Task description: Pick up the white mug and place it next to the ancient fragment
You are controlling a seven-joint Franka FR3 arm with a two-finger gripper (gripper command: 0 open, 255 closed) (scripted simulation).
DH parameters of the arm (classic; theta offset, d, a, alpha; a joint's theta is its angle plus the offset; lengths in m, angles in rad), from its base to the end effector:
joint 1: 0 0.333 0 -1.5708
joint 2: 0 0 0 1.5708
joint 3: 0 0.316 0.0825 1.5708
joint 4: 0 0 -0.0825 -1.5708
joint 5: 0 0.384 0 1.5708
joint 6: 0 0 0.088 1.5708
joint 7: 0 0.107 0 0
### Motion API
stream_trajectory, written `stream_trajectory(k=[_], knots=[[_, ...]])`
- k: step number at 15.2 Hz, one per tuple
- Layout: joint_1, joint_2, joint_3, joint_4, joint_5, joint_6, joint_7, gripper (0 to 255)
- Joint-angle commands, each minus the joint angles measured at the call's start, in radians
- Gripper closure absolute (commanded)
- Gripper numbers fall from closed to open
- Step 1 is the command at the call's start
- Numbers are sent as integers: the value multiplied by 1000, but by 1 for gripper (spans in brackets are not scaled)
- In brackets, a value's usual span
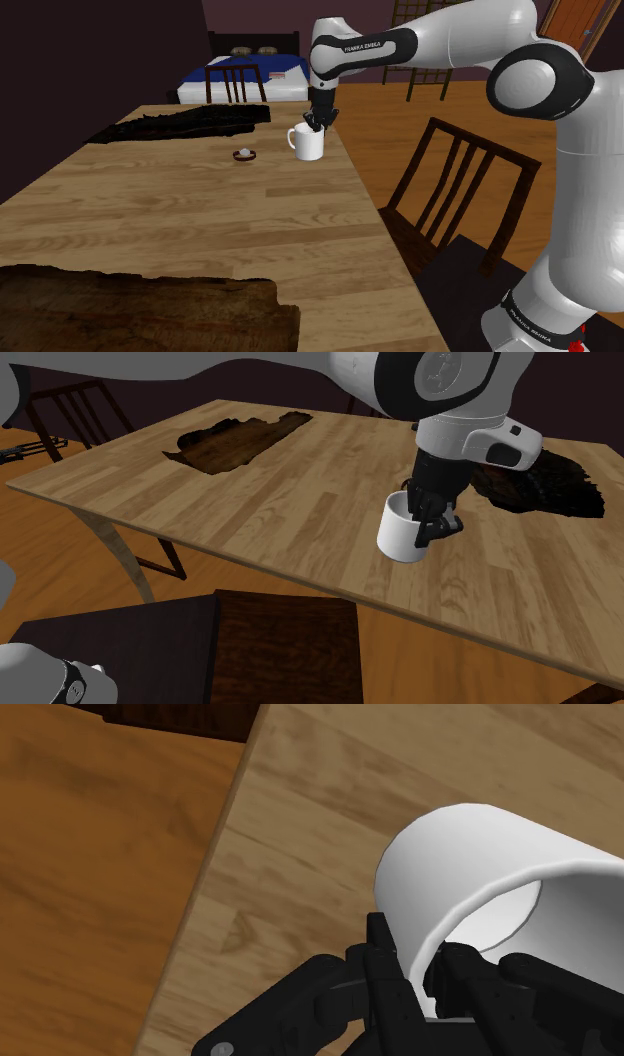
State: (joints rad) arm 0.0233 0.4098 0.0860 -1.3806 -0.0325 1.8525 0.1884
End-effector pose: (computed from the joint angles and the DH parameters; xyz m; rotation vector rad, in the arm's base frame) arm 0.6858 0.0625 0.4863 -3.1257 0.1239 -0.0978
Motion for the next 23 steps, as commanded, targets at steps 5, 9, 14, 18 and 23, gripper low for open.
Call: stream_trajectory(k=[5, 9, 14, 18, 23], knots=[[0, 0, 0, 14, 0, -13, 0, 255], [2, 3, 0, 72, 0, -69, 0, 255], [4, 14, 1, 156, -1, -142, -1, 255], [6, 31, 1, 236, -2, -205, -1, 255], [11, 64, 1, 358, -4, -293, -1, 255]])
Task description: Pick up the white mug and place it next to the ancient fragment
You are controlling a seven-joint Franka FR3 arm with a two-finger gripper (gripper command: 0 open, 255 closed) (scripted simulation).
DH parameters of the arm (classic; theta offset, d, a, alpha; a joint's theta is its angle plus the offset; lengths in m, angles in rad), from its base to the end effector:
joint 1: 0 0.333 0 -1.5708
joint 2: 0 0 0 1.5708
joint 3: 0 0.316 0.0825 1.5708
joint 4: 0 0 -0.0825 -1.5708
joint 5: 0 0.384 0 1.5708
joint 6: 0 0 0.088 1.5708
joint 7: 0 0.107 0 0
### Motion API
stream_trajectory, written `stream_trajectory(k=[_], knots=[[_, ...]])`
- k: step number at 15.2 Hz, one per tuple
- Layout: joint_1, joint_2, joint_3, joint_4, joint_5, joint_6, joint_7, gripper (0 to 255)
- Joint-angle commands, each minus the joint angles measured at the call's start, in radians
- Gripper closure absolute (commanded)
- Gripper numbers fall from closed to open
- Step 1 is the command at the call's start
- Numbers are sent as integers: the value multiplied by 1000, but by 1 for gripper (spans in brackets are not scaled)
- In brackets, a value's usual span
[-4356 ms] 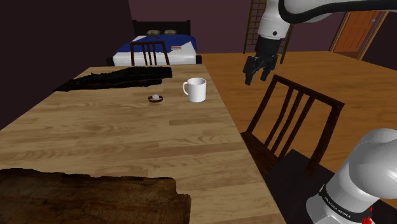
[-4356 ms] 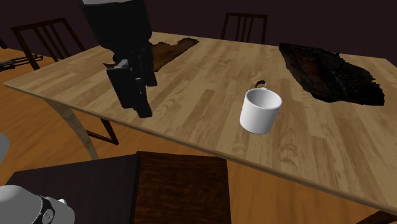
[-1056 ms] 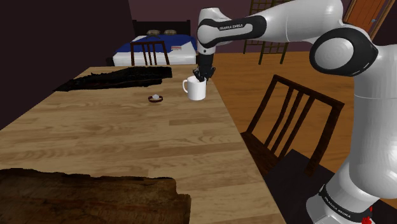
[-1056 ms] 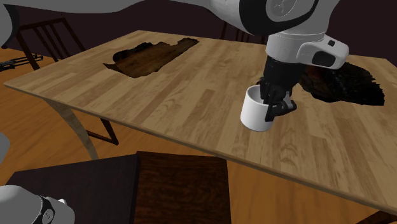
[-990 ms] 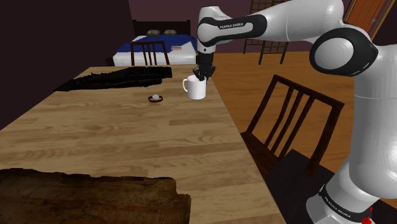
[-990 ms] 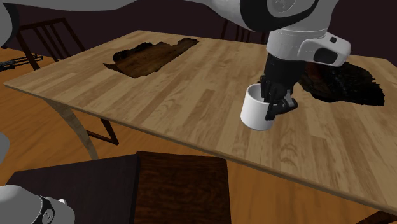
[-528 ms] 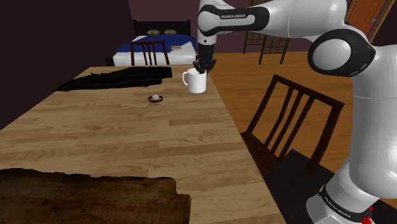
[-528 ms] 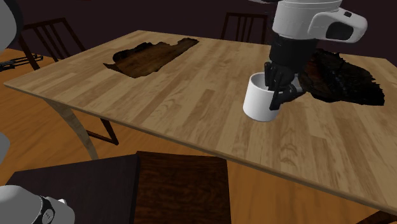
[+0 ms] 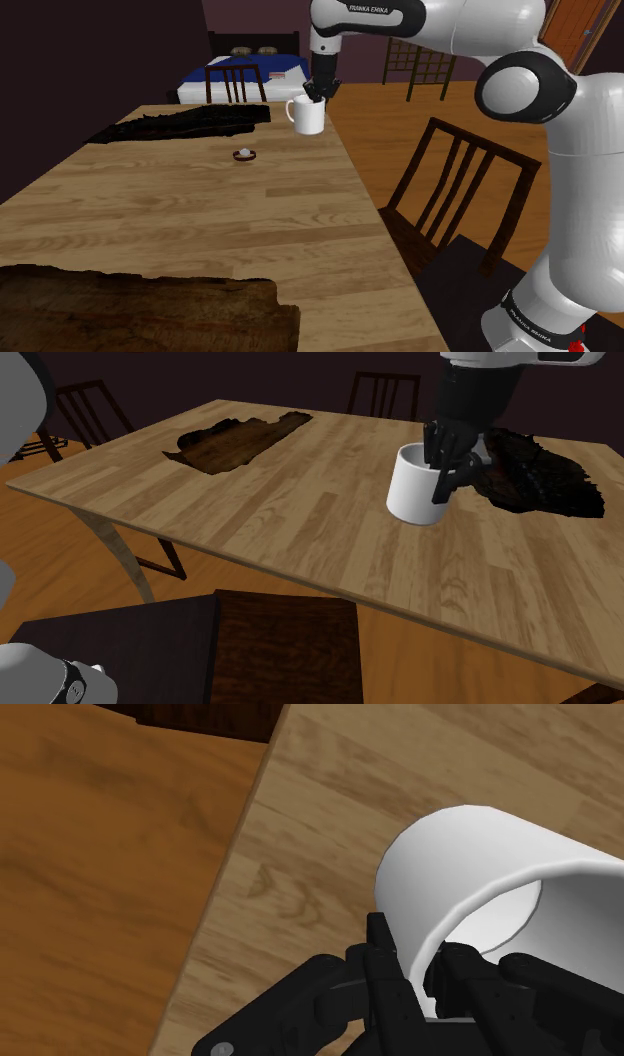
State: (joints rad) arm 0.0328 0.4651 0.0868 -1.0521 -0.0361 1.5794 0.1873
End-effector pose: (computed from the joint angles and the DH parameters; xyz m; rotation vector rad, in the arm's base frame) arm 0.6859 0.0625 0.5808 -3.1254 0.1235 -0.0979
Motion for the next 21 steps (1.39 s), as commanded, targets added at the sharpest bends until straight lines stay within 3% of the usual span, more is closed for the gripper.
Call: stream_trajectory(k=[1, 4, 7, 11, 21], knots=[[3, 18, 0, 58, -2, -40, 0, 255], [6, 42, 0, 128, -3, -86, 0, 255], [27, -104, 12, -93, 1, -11, 42, 255], [59, -249, 34, -294, 7, 44, 101, 255], [145, -511, 109, -603, 31, 93, 266, 255]])
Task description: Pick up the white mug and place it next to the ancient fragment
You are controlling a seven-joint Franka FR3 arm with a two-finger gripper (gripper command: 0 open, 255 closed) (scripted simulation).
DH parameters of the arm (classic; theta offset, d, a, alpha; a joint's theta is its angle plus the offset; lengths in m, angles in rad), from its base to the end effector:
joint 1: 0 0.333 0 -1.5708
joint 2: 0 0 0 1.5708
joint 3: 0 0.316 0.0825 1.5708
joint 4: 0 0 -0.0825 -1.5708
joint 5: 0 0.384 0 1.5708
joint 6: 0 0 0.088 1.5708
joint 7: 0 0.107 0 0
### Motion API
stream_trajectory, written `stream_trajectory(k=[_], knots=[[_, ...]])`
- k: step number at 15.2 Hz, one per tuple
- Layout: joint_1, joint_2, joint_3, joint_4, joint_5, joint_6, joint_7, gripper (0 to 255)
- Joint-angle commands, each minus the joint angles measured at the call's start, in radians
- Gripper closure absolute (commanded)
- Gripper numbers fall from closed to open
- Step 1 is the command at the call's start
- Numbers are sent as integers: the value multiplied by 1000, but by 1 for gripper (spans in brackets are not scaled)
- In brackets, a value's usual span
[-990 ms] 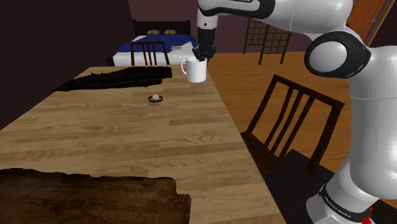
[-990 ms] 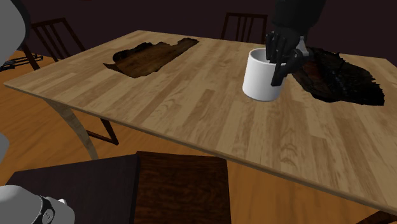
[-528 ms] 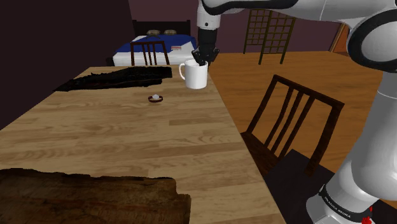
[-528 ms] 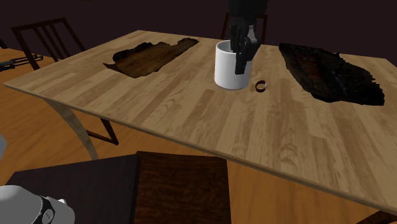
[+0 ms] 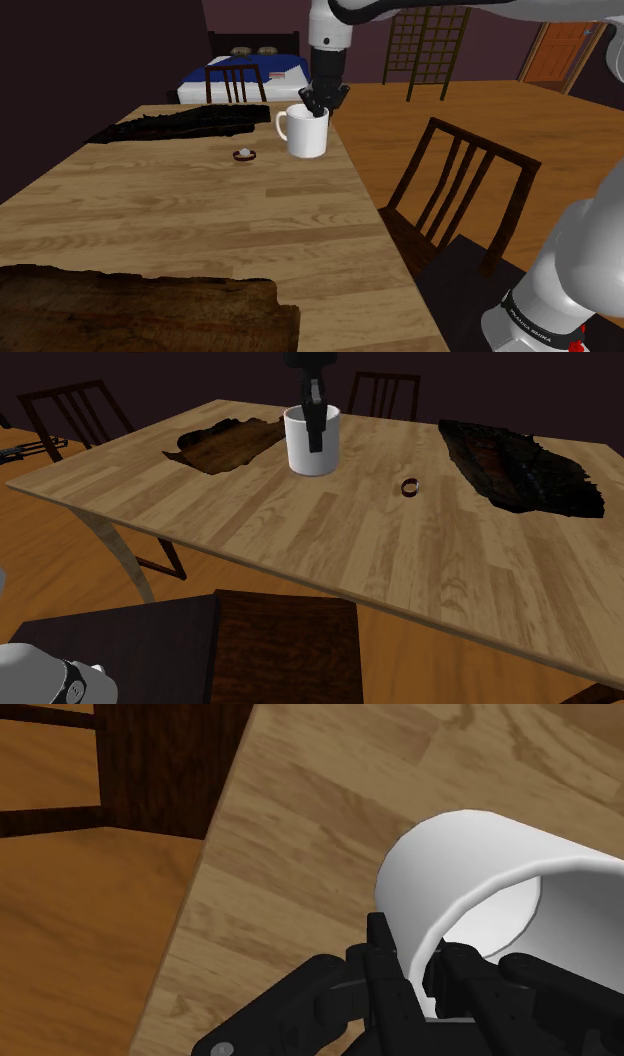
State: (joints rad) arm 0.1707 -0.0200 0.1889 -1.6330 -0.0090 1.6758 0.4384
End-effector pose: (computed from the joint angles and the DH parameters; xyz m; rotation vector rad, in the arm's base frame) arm 0.5222 0.1965 0.6154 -3.1252 0.1220 -0.0977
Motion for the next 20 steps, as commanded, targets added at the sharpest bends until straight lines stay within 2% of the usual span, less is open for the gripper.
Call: stream_trajectory(k=[1, 10, 20], knots=[[16, -46, 16, -43, 7, -2, 33, 255], [97, -193, 114, -173, 47, -15, 205, 255], [185, -268, 253, -203, 93, -50, 422, 255]])
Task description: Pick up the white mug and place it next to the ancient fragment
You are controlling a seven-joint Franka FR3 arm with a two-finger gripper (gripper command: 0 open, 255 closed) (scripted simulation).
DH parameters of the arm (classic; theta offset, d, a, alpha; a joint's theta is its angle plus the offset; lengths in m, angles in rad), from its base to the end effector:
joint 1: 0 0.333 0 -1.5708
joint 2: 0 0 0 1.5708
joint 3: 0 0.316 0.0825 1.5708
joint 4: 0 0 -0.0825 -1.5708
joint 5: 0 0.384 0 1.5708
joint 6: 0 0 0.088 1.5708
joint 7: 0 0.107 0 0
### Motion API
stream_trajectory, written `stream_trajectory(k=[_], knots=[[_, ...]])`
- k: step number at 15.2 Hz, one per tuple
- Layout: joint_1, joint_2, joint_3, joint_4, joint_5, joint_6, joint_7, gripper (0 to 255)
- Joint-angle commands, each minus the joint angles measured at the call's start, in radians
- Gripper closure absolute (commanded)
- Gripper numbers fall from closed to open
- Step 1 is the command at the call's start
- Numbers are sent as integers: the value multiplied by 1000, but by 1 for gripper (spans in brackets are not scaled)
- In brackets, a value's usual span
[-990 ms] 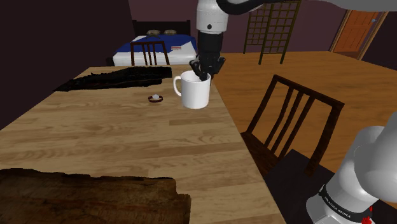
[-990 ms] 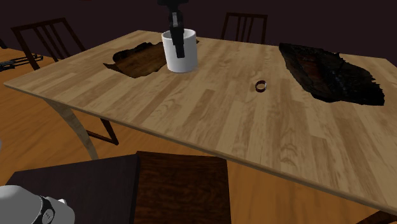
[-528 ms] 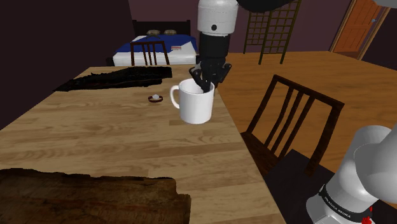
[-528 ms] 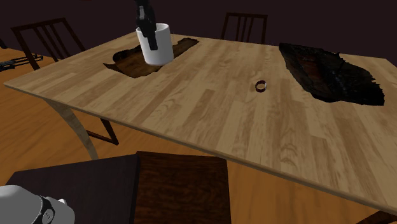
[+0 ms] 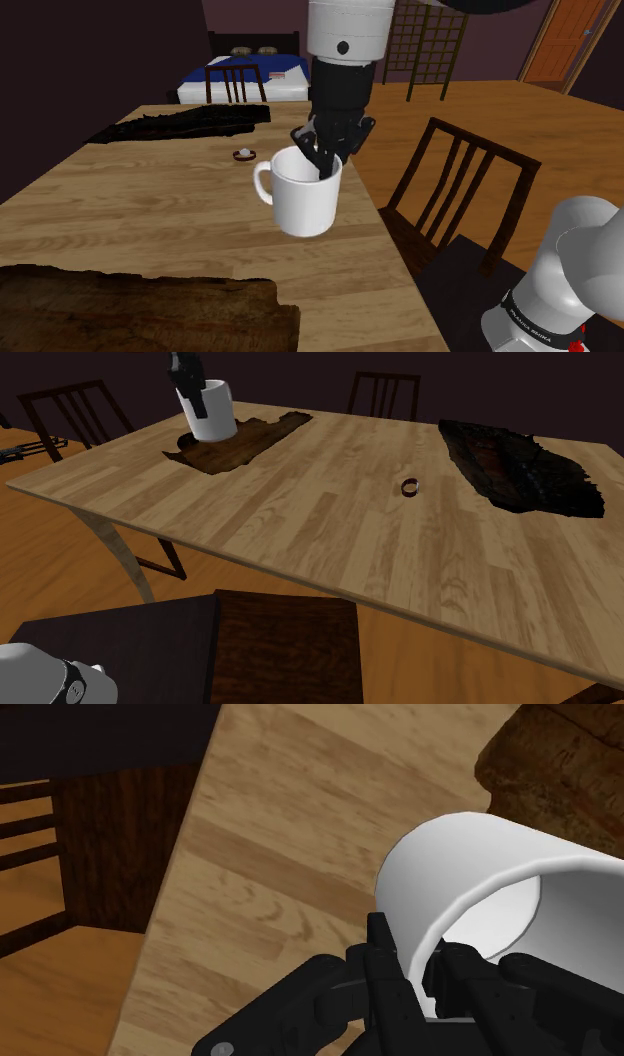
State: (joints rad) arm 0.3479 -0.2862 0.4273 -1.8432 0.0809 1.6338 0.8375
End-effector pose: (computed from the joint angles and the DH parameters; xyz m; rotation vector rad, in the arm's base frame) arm 0.3153 0.3596 0.6330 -3.1256 0.1214 -0.0979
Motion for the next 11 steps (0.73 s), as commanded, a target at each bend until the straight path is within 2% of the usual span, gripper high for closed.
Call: stream_trajectory(k=[1, 11], knots=[[16, -4, 30, 11, 7, -12, 47, 255], [91, 46, 211, 108, 11, -53, 308, 255]])
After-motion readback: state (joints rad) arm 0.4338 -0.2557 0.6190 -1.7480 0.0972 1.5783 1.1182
